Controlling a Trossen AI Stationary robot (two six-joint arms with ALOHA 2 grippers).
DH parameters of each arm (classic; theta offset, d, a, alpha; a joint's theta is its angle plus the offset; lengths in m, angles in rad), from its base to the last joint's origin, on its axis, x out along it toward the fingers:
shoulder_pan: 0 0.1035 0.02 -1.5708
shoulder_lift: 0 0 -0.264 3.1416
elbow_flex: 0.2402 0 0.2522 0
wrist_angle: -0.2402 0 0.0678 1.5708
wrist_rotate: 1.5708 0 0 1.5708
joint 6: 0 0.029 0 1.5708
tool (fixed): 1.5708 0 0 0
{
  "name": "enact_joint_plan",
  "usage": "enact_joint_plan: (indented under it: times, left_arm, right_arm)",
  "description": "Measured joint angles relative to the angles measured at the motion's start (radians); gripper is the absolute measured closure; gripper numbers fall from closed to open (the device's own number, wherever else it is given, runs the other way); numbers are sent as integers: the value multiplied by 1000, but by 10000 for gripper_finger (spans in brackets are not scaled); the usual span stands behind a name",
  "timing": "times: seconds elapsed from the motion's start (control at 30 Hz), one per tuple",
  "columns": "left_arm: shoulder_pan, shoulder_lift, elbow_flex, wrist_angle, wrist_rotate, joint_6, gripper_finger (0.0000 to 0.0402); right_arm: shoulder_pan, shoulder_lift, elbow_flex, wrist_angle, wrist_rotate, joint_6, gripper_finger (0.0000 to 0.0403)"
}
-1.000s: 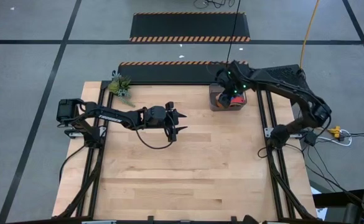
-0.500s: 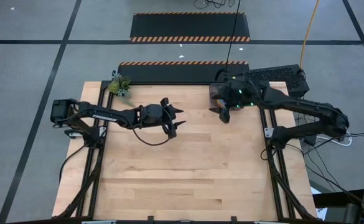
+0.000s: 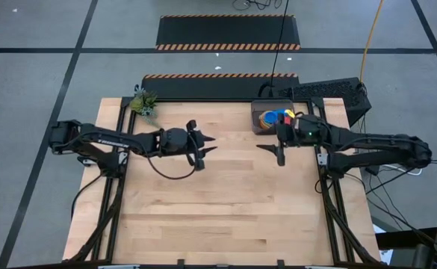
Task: Nest measuring cups in basket
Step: Return to Home Position
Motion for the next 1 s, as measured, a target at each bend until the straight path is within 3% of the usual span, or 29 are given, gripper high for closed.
enact_joint_plan:
  times: [0.33,0.53,0.8,1.0]
  left_arm:
    - [-56,-1,0,-81,-18,-33,392]
    - [-88,-1,0,-120,-150,-82,389]
    - [-109,-1,0,-145,-196,-87,394]
    - [-108,-8,-96,-19,-213,-83,393]
  right_arm:
    - [20,-61,-207,124,-2,-45,329]
    - [20,-83,-324,209,-3,-104,396]
    - [20,-161,-393,278,-8,-156,394]
    - [20,-220,-431,294,-10,-153,401]
